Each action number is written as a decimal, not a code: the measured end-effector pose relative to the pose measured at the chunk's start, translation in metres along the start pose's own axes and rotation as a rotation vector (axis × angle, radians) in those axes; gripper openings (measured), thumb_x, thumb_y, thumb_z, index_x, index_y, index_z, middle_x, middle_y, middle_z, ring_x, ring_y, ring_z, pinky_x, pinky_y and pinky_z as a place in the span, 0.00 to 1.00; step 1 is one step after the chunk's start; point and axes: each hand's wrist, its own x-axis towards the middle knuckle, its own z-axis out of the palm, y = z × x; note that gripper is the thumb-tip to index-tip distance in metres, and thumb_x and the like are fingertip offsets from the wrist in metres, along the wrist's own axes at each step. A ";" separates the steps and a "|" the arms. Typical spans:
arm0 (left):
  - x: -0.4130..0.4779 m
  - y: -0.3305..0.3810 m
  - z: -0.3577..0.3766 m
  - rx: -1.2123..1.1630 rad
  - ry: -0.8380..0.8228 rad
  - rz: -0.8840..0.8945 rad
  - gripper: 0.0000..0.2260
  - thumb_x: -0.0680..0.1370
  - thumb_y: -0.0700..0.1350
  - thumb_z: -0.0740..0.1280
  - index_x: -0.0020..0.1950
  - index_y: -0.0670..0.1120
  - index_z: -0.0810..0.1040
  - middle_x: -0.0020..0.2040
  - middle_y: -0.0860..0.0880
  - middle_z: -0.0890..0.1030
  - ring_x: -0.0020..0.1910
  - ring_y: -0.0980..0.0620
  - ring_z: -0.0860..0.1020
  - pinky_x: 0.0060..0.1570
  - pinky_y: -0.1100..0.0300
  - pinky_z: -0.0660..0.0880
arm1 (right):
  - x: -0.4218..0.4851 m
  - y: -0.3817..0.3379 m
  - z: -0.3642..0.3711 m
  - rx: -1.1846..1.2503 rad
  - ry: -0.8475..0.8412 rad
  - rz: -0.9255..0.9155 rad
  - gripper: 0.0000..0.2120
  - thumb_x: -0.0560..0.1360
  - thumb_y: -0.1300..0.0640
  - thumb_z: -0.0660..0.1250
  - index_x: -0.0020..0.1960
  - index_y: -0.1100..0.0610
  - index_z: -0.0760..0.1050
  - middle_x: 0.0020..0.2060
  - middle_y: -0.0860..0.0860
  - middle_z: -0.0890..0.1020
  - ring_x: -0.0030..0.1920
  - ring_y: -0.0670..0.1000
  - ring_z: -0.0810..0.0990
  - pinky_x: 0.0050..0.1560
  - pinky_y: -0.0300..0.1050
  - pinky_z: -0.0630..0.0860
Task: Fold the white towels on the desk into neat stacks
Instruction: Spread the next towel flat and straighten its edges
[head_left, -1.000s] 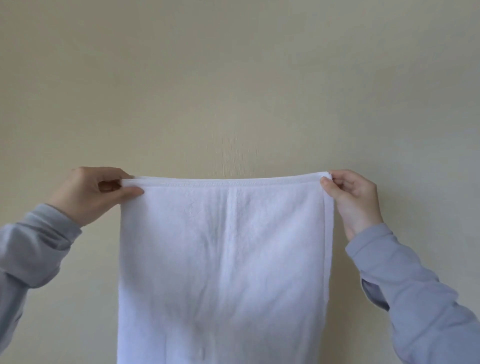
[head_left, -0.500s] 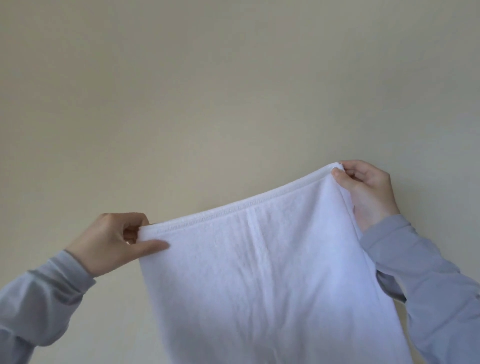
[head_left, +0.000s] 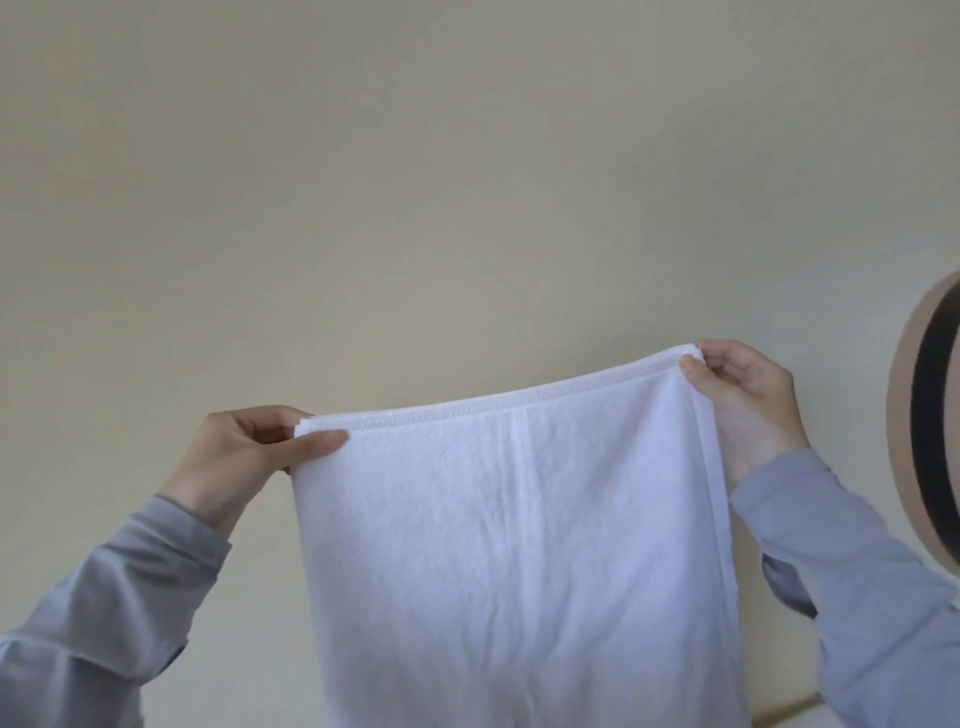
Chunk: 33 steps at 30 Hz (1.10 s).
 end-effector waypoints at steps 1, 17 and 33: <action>0.000 0.002 0.006 -0.015 0.005 0.003 0.09 0.59 0.45 0.77 0.31 0.42 0.81 0.36 0.43 0.80 0.36 0.48 0.76 0.43 0.56 0.72 | 0.001 0.000 -0.007 -0.026 0.011 -0.011 0.07 0.72 0.63 0.69 0.44 0.51 0.79 0.41 0.49 0.78 0.45 0.51 0.74 0.52 0.48 0.72; -0.020 0.046 0.100 -0.045 0.033 0.208 0.12 0.65 0.39 0.76 0.25 0.46 0.76 0.23 0.56 0.72 0.23 0.61 0.69 0.23 0.75 0.64 | 0.030 -0.018 -0.082 -0.275 0.140 -0.041 0.08 0.73 0.65 0.67 0.41 0.53 0.77 0.42 0.48 0.77 0.24 0.48 0.78 0.37 0.45 0.82; -0.167 -0.035 0.053 0.121 0.039 -0.136 0.13 0.59 0.49 0.80 0.29 0.43 0.80 0.25 0.48 0.79 0.24 0.57 0.73 0.25 0.69 0.67 | 0.004 0.058 0.054 -0.347 -0.296 0.046 0.10 0.73 0.65 0.65 0.41 0.50 0.76 0.42 0.49 0.77 0.26 0.46 0.75 0.30 0.36 0.75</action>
